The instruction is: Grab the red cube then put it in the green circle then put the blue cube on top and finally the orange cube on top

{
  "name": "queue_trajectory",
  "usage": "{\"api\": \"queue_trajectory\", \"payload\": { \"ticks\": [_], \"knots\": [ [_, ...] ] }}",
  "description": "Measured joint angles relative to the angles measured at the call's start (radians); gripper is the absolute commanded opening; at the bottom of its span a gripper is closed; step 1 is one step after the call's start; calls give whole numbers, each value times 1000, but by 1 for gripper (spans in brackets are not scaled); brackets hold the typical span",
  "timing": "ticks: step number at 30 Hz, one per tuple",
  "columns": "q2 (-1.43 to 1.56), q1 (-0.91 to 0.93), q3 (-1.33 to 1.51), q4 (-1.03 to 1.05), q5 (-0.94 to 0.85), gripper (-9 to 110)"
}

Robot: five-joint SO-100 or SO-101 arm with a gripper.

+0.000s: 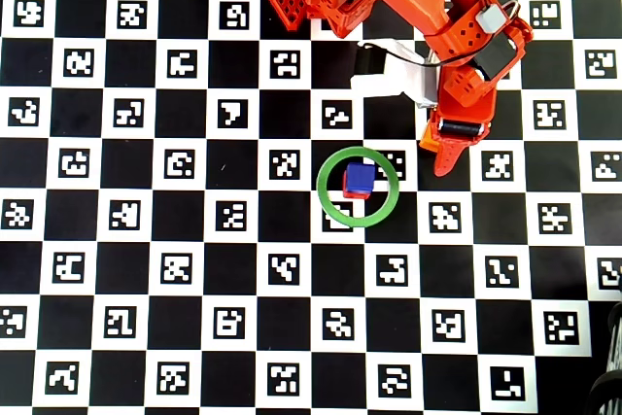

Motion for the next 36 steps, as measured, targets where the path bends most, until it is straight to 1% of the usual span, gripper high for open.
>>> {"api": "queue_trajectory", "payload": {
  "ticks": [8,13,17,24,27,29,36],
  "knots": [
    [-28,29,5,-20,-66,41],
    [-28,49,5,-32,-69,41],
    [-28,49,5,-46,-29,41],
    [-28,49,5,-115,92,41],
    [-28,49,5,-129,137,43],
    [-28,49,12,-130,153,45],
    [-26,49,29,-120,173,46]
  ]
}}
